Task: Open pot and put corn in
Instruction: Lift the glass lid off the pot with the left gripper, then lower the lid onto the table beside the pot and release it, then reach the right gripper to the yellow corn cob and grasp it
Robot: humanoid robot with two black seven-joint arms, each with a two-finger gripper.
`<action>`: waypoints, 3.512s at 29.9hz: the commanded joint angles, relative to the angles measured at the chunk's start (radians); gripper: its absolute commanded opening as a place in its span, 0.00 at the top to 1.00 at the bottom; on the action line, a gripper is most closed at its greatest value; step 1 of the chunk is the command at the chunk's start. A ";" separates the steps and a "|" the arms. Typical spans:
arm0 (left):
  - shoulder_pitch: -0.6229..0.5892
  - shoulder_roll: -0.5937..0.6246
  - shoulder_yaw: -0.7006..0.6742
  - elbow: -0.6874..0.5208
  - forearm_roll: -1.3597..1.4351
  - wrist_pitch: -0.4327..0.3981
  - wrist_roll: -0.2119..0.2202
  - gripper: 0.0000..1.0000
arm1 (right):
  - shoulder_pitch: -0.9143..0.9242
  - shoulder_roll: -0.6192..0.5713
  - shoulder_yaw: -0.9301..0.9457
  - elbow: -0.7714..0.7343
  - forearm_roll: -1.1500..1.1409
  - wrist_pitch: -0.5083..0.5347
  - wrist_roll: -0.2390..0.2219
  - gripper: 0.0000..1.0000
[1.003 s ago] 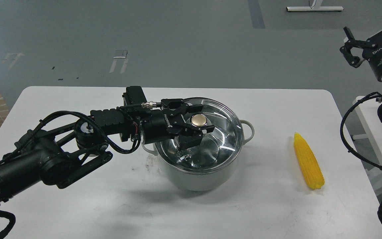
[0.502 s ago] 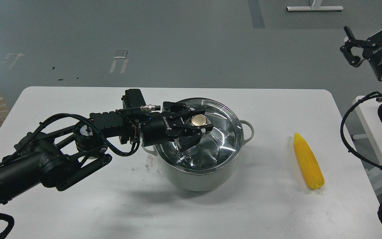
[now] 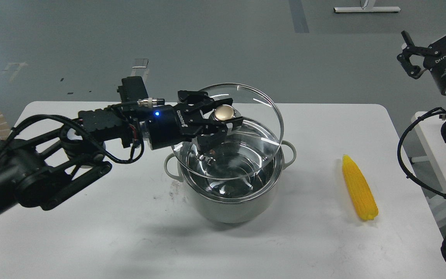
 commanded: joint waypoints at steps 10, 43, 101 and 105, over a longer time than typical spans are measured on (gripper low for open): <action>0.279 0.409 -0.046 0.127 -0.331 0.190 -0.012 0.81 | -0.035 -0.004 0.002 0.021 0.000 0.000 0.000 0.00; 0.432 0.190 0.046 0.595 -0.338 0.294 -0.031 0.56 | -0.068 0.002 -0.005 0.028 0.000 0.000 0.000 0.00; -0.119 -0.128 -0.338 0.674 -1.927 -0.458 0.060 0.02 | -0.378 -0.453 -0.640 0.650 -1.117 0.000 -0.002 0.01; -0.104 -0.154 -0.341 0.667 -1.925 -0.458 0.060 0.02 | -0.379 -0.403 -0.701 0.588 -1.224 0.000 -0.002 0.11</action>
